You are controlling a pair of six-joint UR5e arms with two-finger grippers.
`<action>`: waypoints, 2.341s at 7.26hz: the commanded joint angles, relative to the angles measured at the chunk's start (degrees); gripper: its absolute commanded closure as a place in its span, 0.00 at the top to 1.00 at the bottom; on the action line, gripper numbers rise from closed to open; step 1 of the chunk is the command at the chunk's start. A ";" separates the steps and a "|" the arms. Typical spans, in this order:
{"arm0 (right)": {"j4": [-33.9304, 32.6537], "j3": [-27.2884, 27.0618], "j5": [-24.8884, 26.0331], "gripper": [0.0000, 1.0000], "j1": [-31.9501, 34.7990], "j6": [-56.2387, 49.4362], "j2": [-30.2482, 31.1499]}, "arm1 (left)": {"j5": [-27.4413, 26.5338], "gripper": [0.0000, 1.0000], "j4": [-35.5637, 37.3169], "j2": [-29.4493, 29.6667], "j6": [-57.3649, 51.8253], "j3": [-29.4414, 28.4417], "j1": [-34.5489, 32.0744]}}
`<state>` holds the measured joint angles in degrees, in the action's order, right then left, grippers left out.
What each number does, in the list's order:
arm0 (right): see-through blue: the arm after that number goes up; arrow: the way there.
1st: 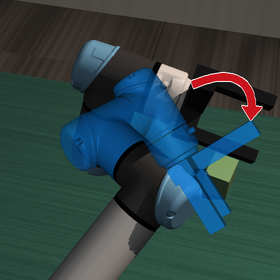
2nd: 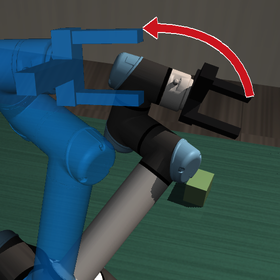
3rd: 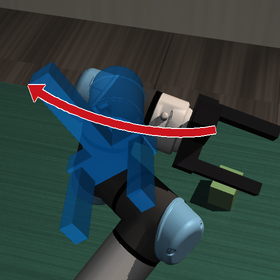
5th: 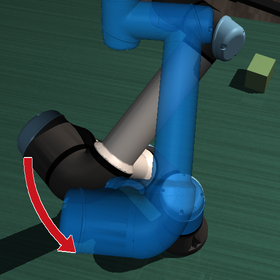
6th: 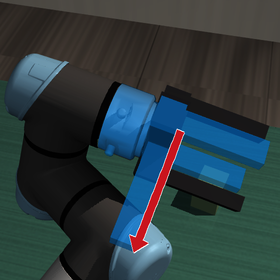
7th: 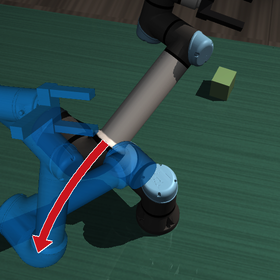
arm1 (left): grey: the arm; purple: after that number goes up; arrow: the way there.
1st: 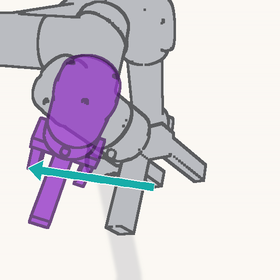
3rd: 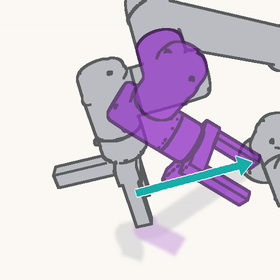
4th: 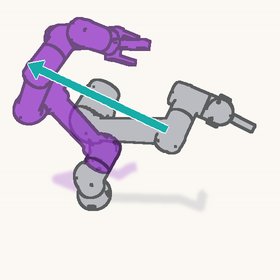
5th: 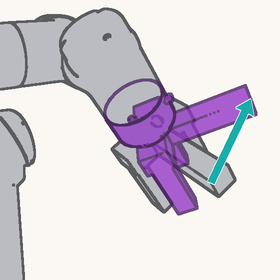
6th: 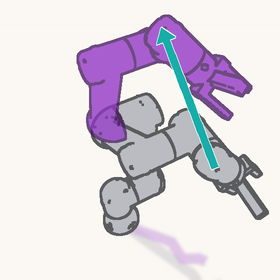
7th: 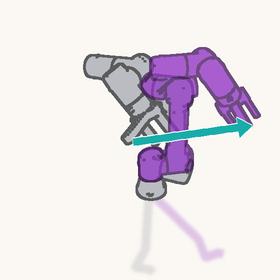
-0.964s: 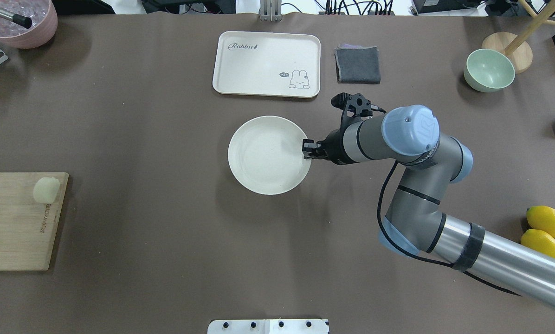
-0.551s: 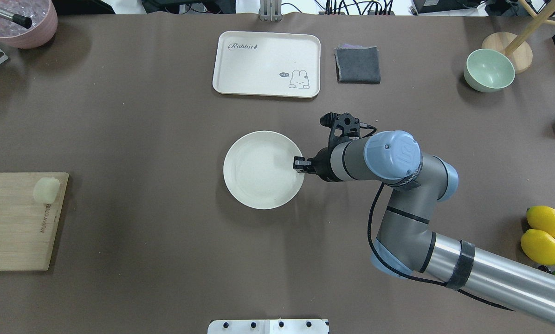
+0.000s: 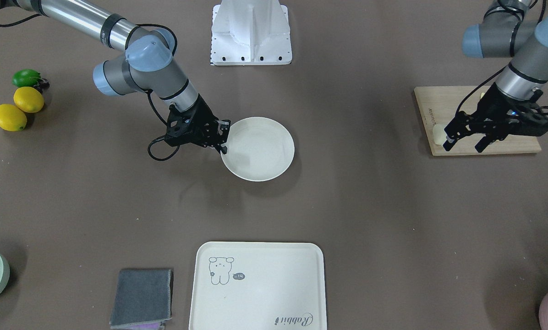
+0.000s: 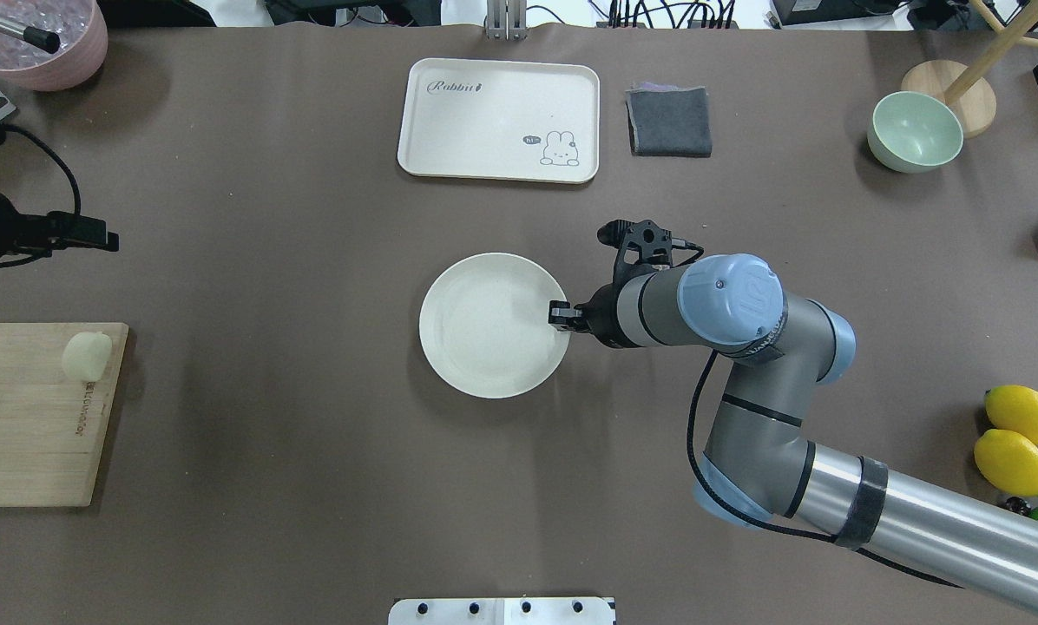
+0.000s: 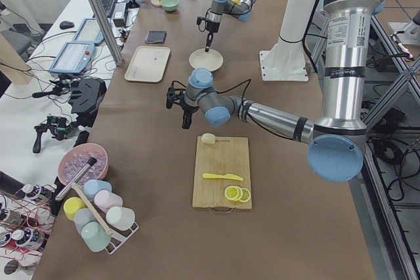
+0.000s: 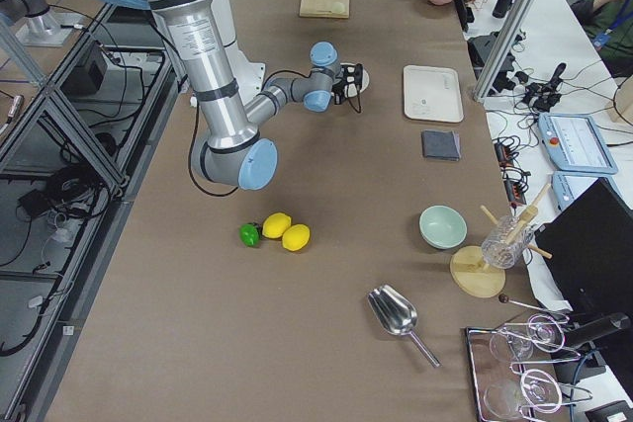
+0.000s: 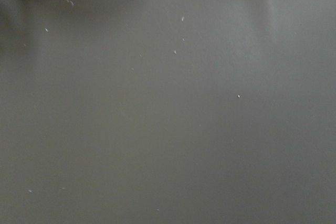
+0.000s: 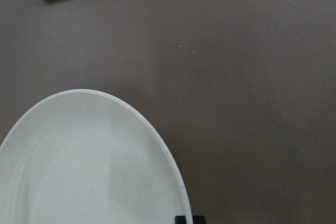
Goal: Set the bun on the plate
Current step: 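Open the right gripper off the plate while the left gripper reaches toward the bun, then grasp the pale bun with the left gripper while the right arm retracts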
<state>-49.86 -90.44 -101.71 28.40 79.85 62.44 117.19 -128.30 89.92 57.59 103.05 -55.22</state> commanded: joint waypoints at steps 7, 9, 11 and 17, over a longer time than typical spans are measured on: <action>-0.24 -2.37 -3.56 1.00 3.49 5.67 -0.39 | -6.80 0.98 -2.66 -11.69 0.06 3.38 10.92; -0.59 -2.81 -7.17 1.00 6.13 5.67 0.05 | -6.97 0.97 -2.66 -11.79 -2.74 3.21 11.54; -5.05 -6.22 -12.88 1.00 9.82 5.49 0.58 | -6.97 0.85 -2.66 -11.70 -4.41 3.03 11.62; -12.87 -12.38 -25.86 1.00 22.62 -8.67 10.21 | -7.15 0.81 -2.66 -11.26 -4.42 2.07 11.62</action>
<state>-60.54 -101.58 -123.02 46.35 78.45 68.98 110.05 -130.96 78.44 53.18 105.45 -43.59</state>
